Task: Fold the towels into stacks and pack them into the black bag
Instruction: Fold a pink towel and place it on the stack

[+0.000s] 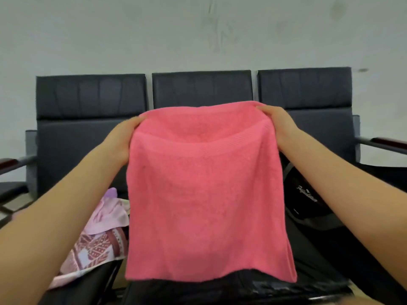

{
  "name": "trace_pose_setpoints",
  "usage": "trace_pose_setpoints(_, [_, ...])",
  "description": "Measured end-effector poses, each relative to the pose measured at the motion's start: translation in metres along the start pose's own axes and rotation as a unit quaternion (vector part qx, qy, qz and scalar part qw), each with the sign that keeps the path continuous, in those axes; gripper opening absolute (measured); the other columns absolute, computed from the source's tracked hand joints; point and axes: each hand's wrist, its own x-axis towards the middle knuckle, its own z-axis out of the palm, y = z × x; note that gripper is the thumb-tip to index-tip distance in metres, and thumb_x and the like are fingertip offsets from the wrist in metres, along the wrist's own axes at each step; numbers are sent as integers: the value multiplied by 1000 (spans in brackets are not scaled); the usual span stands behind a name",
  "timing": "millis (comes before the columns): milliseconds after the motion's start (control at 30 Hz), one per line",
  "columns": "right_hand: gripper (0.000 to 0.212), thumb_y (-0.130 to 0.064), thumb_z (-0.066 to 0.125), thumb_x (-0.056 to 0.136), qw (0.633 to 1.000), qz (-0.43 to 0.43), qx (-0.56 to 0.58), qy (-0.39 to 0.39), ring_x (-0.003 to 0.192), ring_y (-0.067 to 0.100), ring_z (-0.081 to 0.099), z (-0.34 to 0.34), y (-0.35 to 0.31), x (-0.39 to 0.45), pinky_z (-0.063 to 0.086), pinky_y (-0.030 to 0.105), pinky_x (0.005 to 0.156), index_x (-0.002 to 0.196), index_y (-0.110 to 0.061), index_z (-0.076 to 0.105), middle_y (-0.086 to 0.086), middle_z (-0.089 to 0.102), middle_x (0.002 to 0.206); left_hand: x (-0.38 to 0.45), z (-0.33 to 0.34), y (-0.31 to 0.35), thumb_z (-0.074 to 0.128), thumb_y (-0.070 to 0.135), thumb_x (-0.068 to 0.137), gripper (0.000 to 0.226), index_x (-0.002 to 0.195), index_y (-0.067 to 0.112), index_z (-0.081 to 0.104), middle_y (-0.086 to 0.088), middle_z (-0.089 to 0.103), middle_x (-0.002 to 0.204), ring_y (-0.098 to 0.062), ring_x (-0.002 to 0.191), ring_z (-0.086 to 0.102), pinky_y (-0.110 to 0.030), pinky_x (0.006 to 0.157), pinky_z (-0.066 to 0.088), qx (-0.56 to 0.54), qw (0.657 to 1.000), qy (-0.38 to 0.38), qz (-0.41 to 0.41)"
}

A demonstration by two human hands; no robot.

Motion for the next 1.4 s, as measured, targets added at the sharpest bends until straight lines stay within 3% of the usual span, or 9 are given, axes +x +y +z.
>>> trace_pose_setpoints(233, [26,-14,66,79,962,178,-167,124,84,22,65,-65,108,-3,53,30,75,104,-9,72,10,71,98,9,-35,-113,69,21,86,8,81,17,64,5,65,60,-10,59,54,-23,59,46,140,978,65,-141])
trace_pose_setpoints(300, [6,-13,67,82,940,164,-265,141,68,17,59,-76,141,-13,49,23,60,84,-9,71,9,66,80,8,-47,-149,70,20,84,10,77,18,64,0,56,62,-11,57,42,-18,53,35,223,963,57,-140])
trace_pose_setpoints(433, [32,-21,63,84,877,149,-437,132,50,17,44,-89,195,-25,34,29,53,54,-15,53,3,49,52,22,-59,-190,65,16,88,24,67,16,53,-1,44,50,-4,28,32,-11,33,22,270,944,72,-177])
trace_pose_setpoints(533, [21,-15,56,89,892,188,-388,133,46,22,56,-89,223,-21,38,28,45,68,-11,57,7,56,55,37,-56,-204,54,12,96,24,73,16,48,5,49,36,-3,26,43,-9,27,23,165,951,93,-243])
trace_pose_setpoints(800, [25,-15,49,95,909,150,-365,132,47,15,65,-91,263,5,34,22,38,71,-19,54,-1,56,66,58,-40,-240,47,10,100,32,130,-2,46,-22,62,107,-32,85,67,-21,45,50,148,952,109,-245])
trace_pose_setpoints(967, [18,-14,50,93,905,130,-370,164,46,13,65,-104,280,24,36,17,39,76,-16,54,5,56,74,81,-44,-265,48,14,99,21,116,3,55,-17,62,93,-19,63,57,-15,35,45,238,945,112,-194])
trace_pose_setpoints(1067, [34,-11,56,90,922,142,-327,148,82,21,67,-106,287,34,54,26,65,123,-13,57,5,61,107,95,-52,-274,54,32,92,38,125,14,53,-18,65,111,-25,80,65,-30,65,58,314,932,100,-153])
trace_pose_setpoints(1167, [69,-15,58,79,902,145,-398,88,122,25,54,-113,291,34,47,41,101,146,-19,40,6,52,139,97,-51,-282,49,29,94,53,144,14,38,-16,51,138,-34,122,52,-42,103,41,479,872,50,-92])
trace_pose_setpoints(1400, [57,-16,56,91,812,86,-577,35,133,29,37,-99,273,7,34,38,105,145,-11,37,13,43,143,61,-37,-282,48,22,97,57,148,7,30,-25,39,144,-40,134,32,-44,109,26,595,803,-24,-16])
